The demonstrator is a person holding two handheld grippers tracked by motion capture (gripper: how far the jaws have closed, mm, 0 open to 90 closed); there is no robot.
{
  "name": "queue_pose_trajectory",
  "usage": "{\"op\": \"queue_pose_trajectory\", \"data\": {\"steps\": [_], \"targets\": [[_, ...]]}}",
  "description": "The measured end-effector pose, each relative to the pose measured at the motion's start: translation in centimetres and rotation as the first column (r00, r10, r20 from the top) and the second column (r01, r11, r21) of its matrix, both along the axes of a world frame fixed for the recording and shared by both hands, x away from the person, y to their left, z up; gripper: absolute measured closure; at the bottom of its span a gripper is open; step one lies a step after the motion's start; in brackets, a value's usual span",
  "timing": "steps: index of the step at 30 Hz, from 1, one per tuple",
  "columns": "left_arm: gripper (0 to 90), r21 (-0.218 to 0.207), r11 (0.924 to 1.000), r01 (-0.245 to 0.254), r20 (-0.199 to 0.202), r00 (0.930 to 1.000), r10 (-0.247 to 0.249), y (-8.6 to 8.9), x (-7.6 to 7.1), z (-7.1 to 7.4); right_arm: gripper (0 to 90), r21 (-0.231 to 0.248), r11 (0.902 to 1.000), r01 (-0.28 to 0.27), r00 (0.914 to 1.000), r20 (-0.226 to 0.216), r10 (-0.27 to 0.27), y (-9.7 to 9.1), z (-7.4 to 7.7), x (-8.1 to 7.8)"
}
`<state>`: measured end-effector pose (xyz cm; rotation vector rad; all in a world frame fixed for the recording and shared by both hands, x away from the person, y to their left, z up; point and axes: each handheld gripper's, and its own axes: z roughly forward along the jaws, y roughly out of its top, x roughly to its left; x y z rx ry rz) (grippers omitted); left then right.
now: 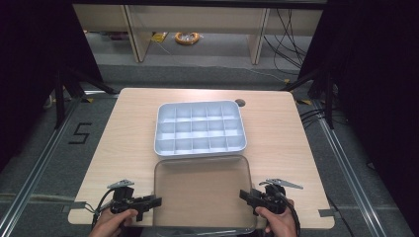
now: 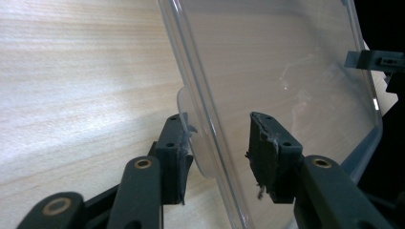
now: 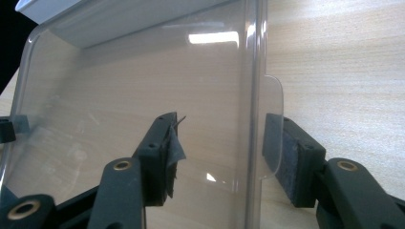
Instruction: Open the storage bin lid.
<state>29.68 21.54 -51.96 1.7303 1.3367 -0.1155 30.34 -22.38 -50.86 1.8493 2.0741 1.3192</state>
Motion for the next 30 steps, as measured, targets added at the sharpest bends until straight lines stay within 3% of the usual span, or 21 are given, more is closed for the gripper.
{"op": "queue_pose_trajectory", "data": {"steps": [3, 4, 8, 15, 18, 23, 24, 25, 28, 29, 30], "targets": [[58.3, 0.001, 1.0000, -0.004, 0.000, 1.0000, 0.004, 0.1, 0.1, 0.0, 46.4, 0.008, 0.9999, 0.011, 0.9994, -0.034, -0.011, 0.4, 0.3, -0.3], [58.3, 0.001, 0.9999, -0.013, 0.000, 0.9999, 0.013, 0.1, 0.1, 0.1, 45.6, -0.035, 0.9992, -0.021, 0.9997, 0.006, 0.022, 0.3, 0.1, -0.1], [59.2, 0.010, 0.9997, -0.024, 0.016, 0.9996, 0.024, 0.5, 0.4, 0.2, 43.6, -0.050, 0.9975, -0.050, 0.9987, -0.003, 0.050, 0.8, 0.2, -0.3], [59.5, 0.024, 0.9993, -0.030, 0.035, 0.9990, 0.029, 0.6, 0.5, 0.3, 40.7, -0.083, 0.9953, -0.049, 0.9988, -0.002, 0.049, 1.3, 0.2, -0.3], [58.9, 0.036, 0.9987, -0.035, 0.029, 0.9990, 0.034, 0.6, 0.4, 0.2, 39.1, -0.151, 0.9874, -0.048, 0.9987, 0.008, 0.050, 1.7, 0.4, -0.4], [57.4, 0.045, 0.9980, -0.044, 0.032, 0.9986, 0.043, 0.8, 0.5, 0.1, 40.1, -0.178, 0.9823, -0.059, 0.9982, -0.002, 0.060, 1.9, 0.3, -0.4], [57.2, 0.052, 0.9976, -0.046, 0.029, 0.9986, 0.044, 0.9, 0.5, 0.2, 40.1, -0.216, 0.9737, -0.074, 0.9960, 0.033, 0.083, 2.2, 0.2, -0.3], [56.9, 0.052, 0.9976, -0.046, 0.029, 0.9986, 0.044, 0.9, 0.5, 0.2, 40.1, -0.224, 0.9718, -0.073, 0.9964, 0.026, 0.081, 2.2, 0.3, -0.4], [56.9, 0.056, 0.9970, -0.053, 0.025, 0.9983, 0.052, 1.0, 0.5, 0.2, 41.1, -0.197, 0.9771, -0.080, 0.9967, 0.000, 0.081, 2.3, 0.4, -0.4], [56.8, 0.057, 0.9973, -0.047, 0.024, 0.9987, 0.045, 1.1, 0.5, 0.2, 41.1, -0.223, 0.9713, -0.082, 0.9953, 0.032, 0.091, 2.2, 0.3, -0.2], [56.8, 0.057, 0.9971, -0.050, 0.025, 0.9985, 0.048, 1.1, 0.5, 0.1, 40.9, -0.216, 0.9728, -0.084, 0.9950, 0.036, 0.094, 2.3, 0.2, -0.1]]}}
